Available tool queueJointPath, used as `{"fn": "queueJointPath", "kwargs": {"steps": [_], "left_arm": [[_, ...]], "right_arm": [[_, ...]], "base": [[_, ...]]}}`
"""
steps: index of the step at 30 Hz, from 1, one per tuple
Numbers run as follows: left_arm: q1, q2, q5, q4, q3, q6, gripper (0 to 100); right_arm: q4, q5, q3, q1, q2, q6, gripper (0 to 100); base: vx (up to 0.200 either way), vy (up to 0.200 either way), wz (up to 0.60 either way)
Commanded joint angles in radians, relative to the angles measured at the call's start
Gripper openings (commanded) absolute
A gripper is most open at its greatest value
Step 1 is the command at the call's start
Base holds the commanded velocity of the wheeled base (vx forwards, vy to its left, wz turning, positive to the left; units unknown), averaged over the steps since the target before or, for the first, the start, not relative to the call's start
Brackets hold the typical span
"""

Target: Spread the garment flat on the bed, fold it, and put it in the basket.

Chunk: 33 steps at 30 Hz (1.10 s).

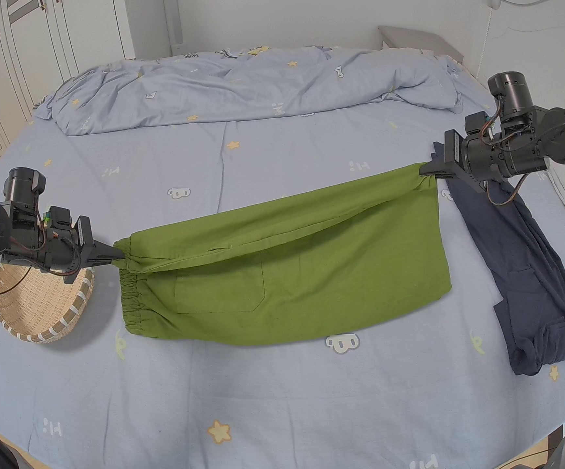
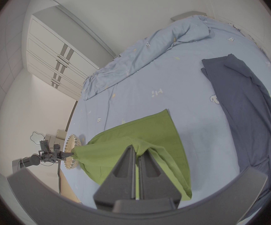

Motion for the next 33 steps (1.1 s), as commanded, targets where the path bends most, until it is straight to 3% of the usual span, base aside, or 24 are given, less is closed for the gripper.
{"fn": "queueJointPath", "kwargs": {"steps": [1, 10, 18, 33], "left_arm": [[-0.001, 0.067, 0.001, -0.022, -0.024, -0.001, 0], [-0.004, 0.094, 0.001, -0.031, -0.042, 0.008, 0], [-0.012, 0.108, 0.007, -0.08, -0.03, 0.01, 0], [-0.004, 0.102, 0.01, -0.094, -0.004, 0.01, 0]], "right_arm": [[0.001, 0.0, -0.034, -0.003, 0.076, 0.0, 0], [-0.011, -0.005, -0.074, -0.008, 0.133, -0.037, 0], [-0.074, -0.112, -0.103, 0.003, 0.2, -0.074, 0], [-0.122, -0.112, -0.1, 0.003, 0.234, -0.071, 0]], "base": [[0.0, 0.0, 0.0], [0.0, 0.0, 0.0], [0.0, 0.0, 0.0], [0.0, 0.0, 0.0]]}}
